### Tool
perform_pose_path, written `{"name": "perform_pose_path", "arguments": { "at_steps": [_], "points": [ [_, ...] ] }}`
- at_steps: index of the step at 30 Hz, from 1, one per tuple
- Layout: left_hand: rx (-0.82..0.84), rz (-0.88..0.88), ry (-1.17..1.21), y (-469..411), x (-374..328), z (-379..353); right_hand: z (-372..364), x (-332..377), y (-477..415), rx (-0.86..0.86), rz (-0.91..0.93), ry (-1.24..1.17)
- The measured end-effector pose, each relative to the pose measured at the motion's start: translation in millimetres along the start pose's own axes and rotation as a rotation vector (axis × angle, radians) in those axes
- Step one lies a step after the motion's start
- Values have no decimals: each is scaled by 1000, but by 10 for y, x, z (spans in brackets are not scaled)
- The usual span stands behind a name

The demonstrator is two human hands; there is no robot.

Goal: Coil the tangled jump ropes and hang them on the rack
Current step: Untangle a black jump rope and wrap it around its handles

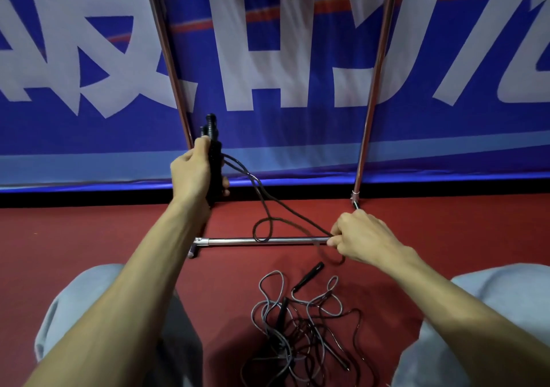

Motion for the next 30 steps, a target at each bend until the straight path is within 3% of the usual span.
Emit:
{"name": "perform_pose_path", "arguments": {
  "at_steps": [4, 8, 12, 14, 16, 26, 30],
  "points": [
    [204, -49, -121, 95, -25, -231, -79, -11, -68, 81, 8, -165],
    [327, -110, -220, 204, 31, -441, 25, 12, -169, 58, 43, -337],
    [445, -184, -293, 336, 56, -642, 194, -46, -260, 21, -58, -867],
    [488, -198, -312, 400, 63, -718, 240, 38, -229, 105, -62, -1148],
    [520, -206, -307, 459, 73, -779, 251, 206, -159, 198, 0, -1261],
    [513, -169, -211, 536, 11, -779, 62, 630, 137, 581, 212, -1499],
    [488, -364, -505, 394, -6, -657, 16, 511, 99, 460, 226, -1050]
  ]
}}
Point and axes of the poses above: each hand's wrist, its own y-axis away from the middle knuckle, its own z-axis out of the back of the hand, x = y × z, the point moved 9 cm from there along -y, towards the middle knuckle, and after that the axes turned 8 degrees about -z, right-handed, at the moved point
